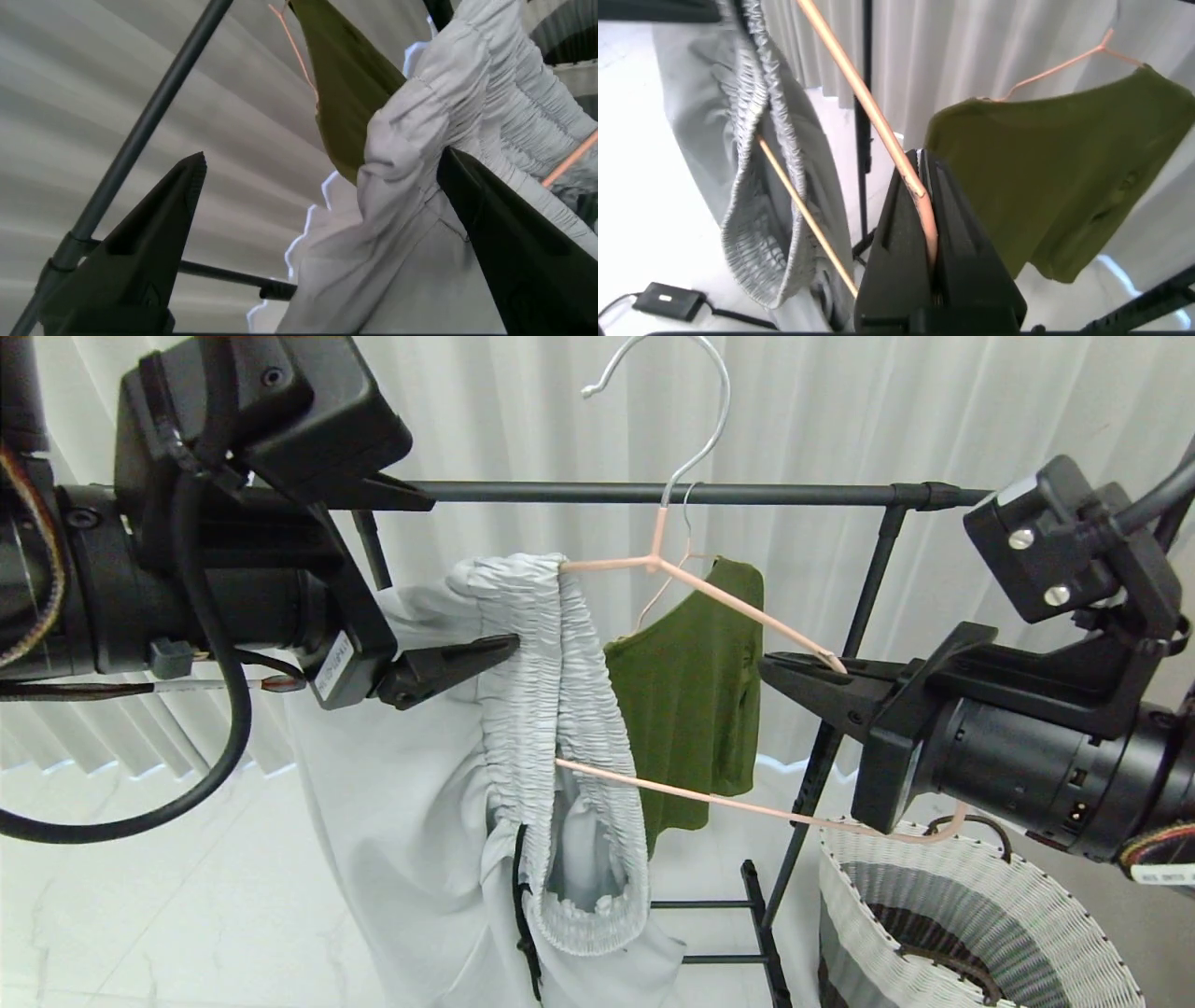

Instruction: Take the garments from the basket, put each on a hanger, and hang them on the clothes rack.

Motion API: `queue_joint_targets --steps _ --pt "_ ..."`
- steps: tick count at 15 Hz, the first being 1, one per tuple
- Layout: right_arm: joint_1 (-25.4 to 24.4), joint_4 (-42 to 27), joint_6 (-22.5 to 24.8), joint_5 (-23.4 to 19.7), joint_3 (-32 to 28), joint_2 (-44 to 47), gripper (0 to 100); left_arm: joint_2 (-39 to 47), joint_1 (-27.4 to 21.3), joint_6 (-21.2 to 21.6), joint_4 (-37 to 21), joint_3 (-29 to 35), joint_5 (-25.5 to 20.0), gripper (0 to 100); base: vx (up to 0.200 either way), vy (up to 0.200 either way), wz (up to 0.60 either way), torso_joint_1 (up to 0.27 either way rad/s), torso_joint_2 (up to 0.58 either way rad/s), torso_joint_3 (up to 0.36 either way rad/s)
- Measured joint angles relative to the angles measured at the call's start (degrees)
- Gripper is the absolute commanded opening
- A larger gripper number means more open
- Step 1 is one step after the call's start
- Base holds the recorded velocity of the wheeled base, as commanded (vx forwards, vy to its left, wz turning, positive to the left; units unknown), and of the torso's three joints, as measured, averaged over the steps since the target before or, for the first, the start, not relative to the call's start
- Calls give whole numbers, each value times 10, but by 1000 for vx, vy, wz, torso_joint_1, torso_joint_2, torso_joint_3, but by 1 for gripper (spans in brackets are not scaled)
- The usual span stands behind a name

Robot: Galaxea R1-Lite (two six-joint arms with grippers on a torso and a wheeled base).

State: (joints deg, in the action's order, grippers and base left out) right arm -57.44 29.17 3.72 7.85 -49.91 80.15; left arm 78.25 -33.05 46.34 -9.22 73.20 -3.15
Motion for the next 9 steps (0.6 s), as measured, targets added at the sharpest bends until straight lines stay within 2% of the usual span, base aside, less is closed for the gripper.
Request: queue_joint_targets --steps 2,3,9 --pt "-1 1 14 -20 2 0 0 2 0 0 0 -5 -2 100 0 0 0 0 0 0" --pt "-1 1 18 -24 3 0 0 2 0 0 0 -8 -3 0 0 0 0 0 0 0" --pt "-16 2 20 -33 3 -1 0 0 0 0 0 -20 -30 0 0 0 0 0 0 0"
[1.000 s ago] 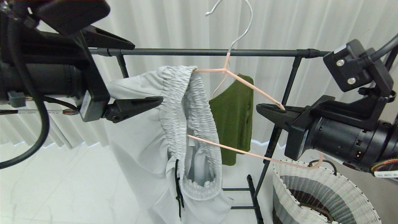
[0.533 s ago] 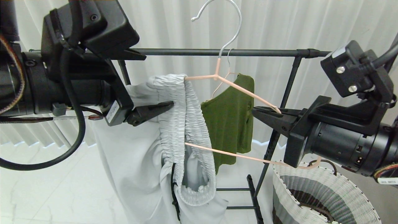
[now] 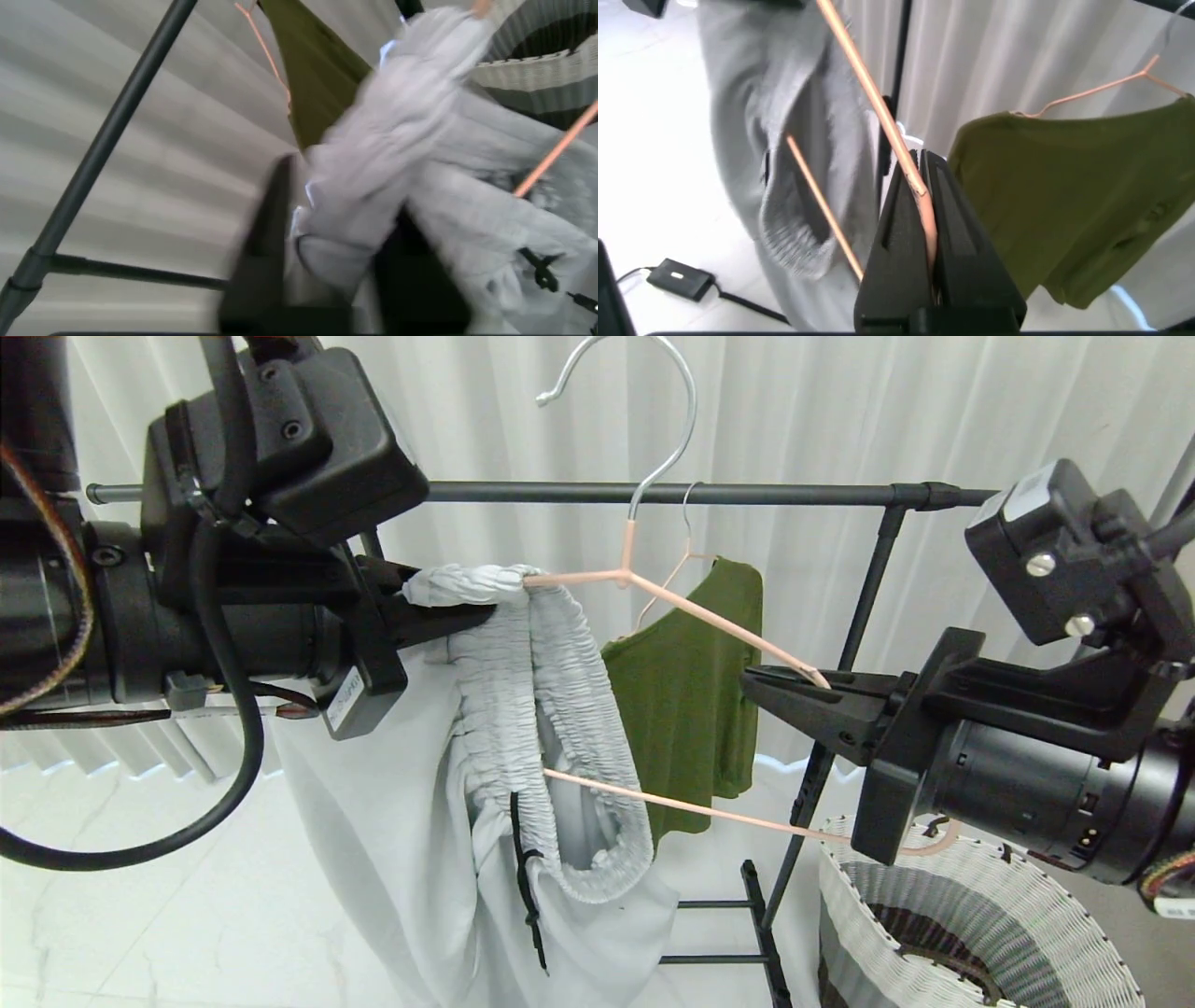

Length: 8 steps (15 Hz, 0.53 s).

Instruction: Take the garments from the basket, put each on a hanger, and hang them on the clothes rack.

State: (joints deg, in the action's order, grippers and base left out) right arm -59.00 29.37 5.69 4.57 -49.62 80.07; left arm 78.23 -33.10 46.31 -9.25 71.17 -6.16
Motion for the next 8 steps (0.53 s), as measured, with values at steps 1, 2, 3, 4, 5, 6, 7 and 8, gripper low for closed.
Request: queue_joint_targets --steps 1,2,3,4,5,6,7,8 --pt "-1 0 0 0 0 0 0 0 0 0 0 -1 -1 0 0 0 0 0 0 0" --pt "-1 0 0 0 0 0 0 -1 0 0 0 -3 -1 0 0 0 0 0 0 0" --pt "-2 -1 0 1 0 -1 0 -2 0 0 1 -5 -2 0 0 0 0 0 0 0" --pt "-2 -1 0 1 0 -1 0 -3 -1 0 3 -9 -1 0 0 0 0 0 0 0" --pt "-2 -1 0 1 0 -2 100 -5 -1 0 9 -15 -1 0 0 0 0 0 0 0" --pt "-2 2 -1 2 0 -2 100 -6 0 0 16 -21 0 0 0 0 0 0 0 0" --pt "-3 2 -1 3 -1 -3 100 -9 0 1 30 -33 0 0 0 0 0 0 0 0" --pt "-2 1 -1 4 1 -5 100 -11 0 0 55 -50 0 0 0 0 0 0 0 0"
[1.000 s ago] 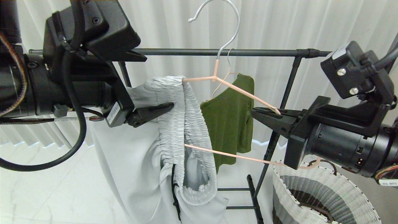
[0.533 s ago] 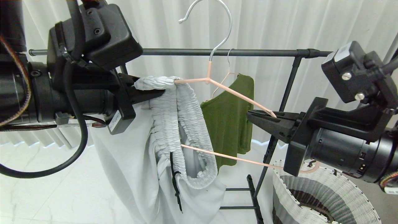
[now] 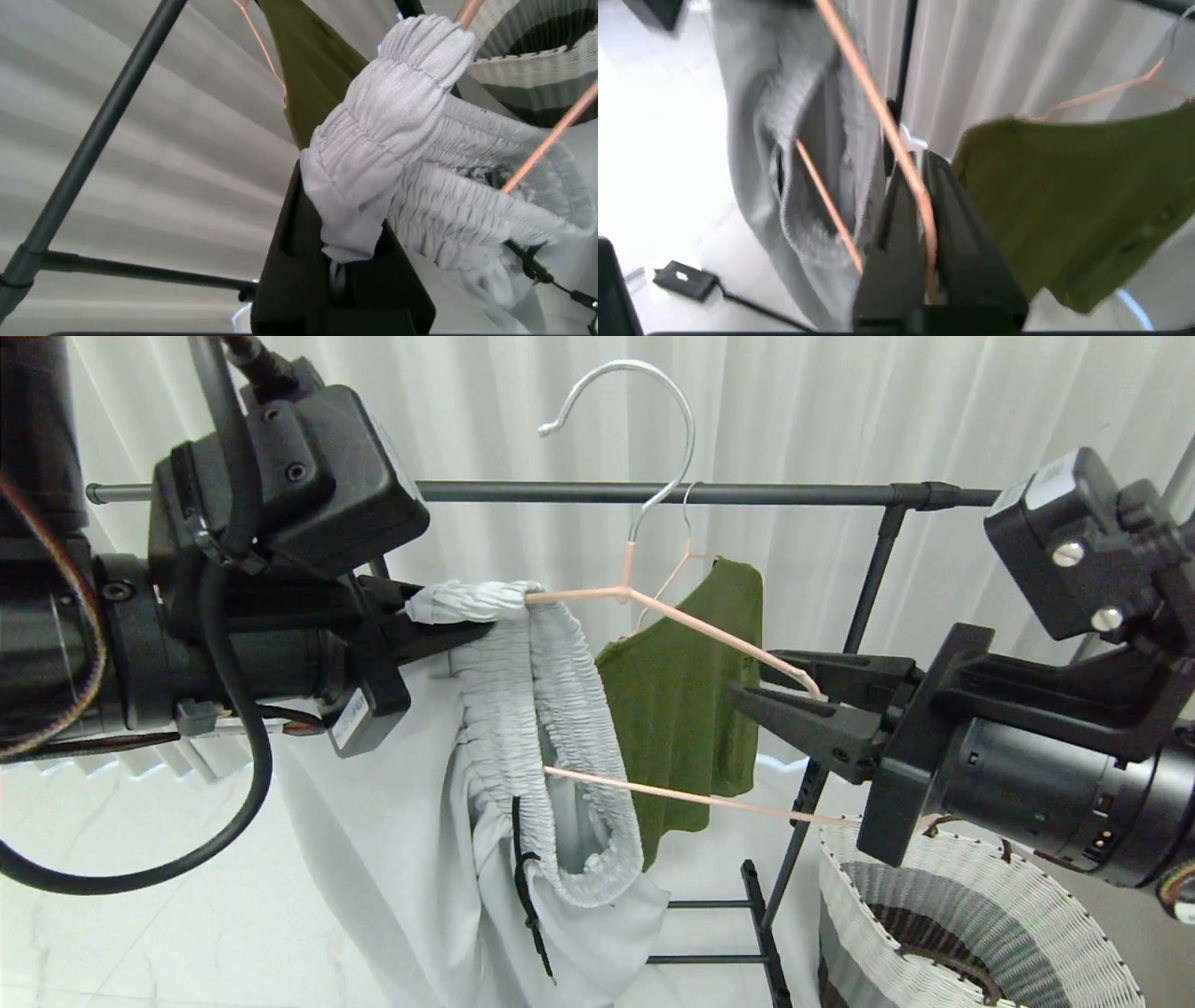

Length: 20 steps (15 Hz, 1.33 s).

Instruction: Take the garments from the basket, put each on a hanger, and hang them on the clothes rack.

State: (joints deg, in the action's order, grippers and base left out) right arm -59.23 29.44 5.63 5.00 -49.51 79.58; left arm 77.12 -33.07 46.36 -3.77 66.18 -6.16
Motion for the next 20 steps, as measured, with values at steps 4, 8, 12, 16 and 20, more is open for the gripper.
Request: queue_joint_targets --steps 4,8,12,16,20 --pt "25 -3 1 3 7 -8 100 -11 4 1 134 -94 47 0 0 0 0 0 0 0" --pt "44 -3 9 3 8 -15 100 -19 9 -10 155 -132 117 0 0 0 0 0 0 0" --pt "25 -12 4 0 10 -12 100 -20 8 -123 155 -130 131 0 0 0 0 0 0 0" --pt "-7 -19 -28 0 13 4 100 -21 -5 -196 156 -103 128 0 0 0 0 0 0 0" --pt "-14 -11 -97 13 13 46 100 -24 -26 -230 156 -87 123 0 0 0 0 0 0 0"
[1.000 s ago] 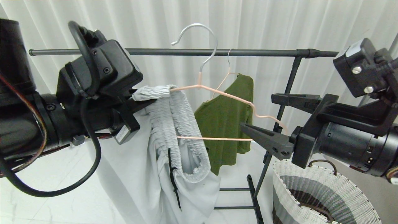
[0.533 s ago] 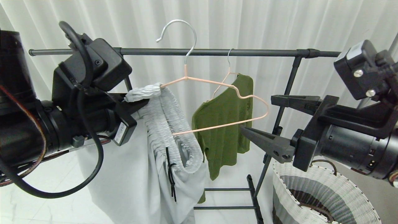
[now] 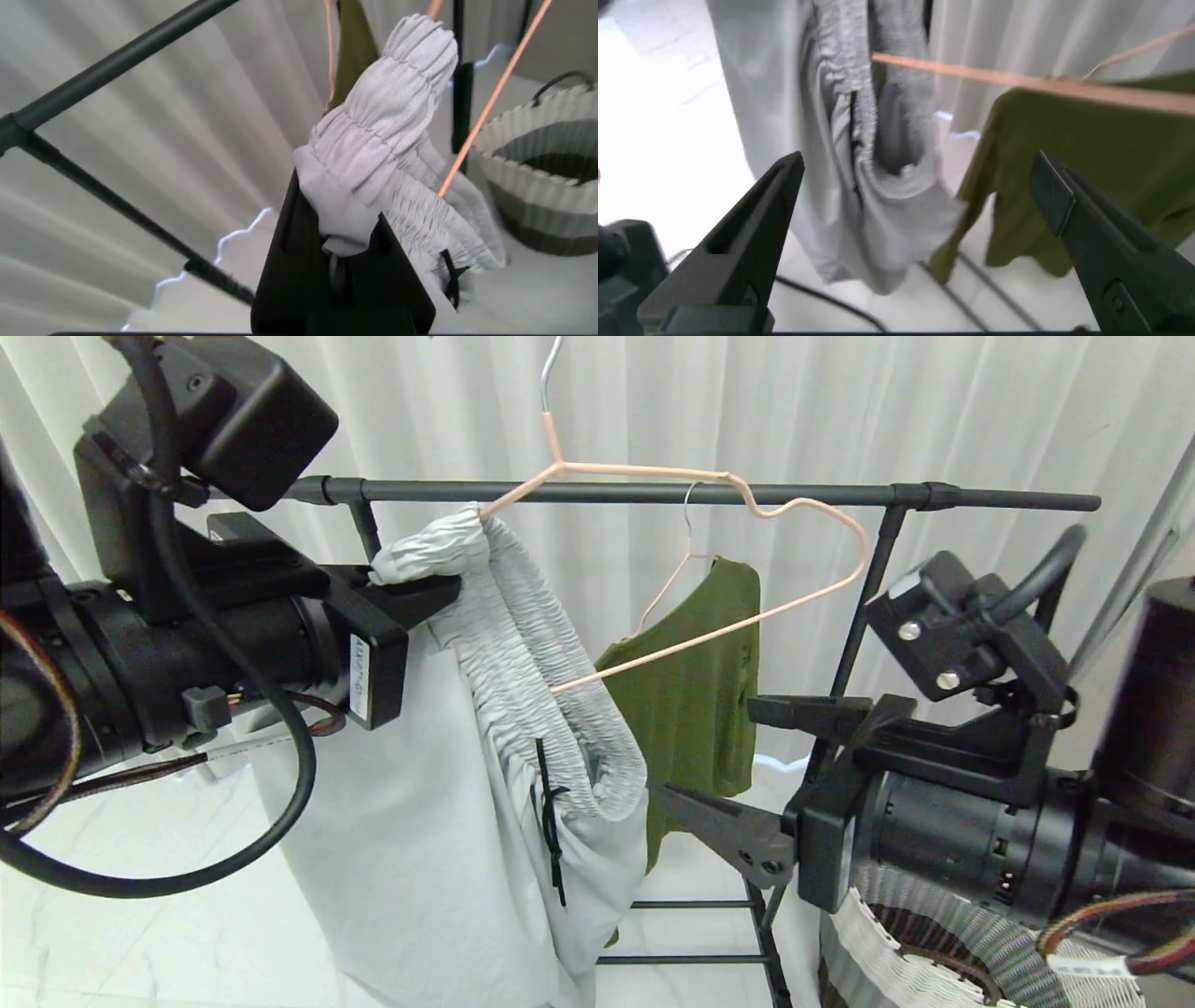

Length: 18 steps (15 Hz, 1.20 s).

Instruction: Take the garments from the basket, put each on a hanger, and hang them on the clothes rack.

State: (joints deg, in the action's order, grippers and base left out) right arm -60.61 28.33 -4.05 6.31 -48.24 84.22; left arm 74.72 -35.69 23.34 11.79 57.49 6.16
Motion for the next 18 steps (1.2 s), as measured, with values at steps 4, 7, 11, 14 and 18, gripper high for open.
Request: queue_joint_targets --steps 4,7,11,14,18 --pt "1 49 -64 61 -1 53 100 -4 -5 4 0 8 -51 0 0 0 0 0 0 0" --pt "1 54 -72 70 2 84 100 -5 -5 5 0 20 -54 0 0 0 0 0 0 0" --pt "23 54 -73 101 27 103 100 -6 -5 6 0 28 -55 0 0 0 0 0 0 0" --pt "32 64 -72 104 44 103 0 -6 -5 6 0 29 -54 0 0 0 0 0 0 0" --pt "58 80 -66 127 49 102 0 -6 5 22 -1 15 -49 0 0 0 0 0 0 0"
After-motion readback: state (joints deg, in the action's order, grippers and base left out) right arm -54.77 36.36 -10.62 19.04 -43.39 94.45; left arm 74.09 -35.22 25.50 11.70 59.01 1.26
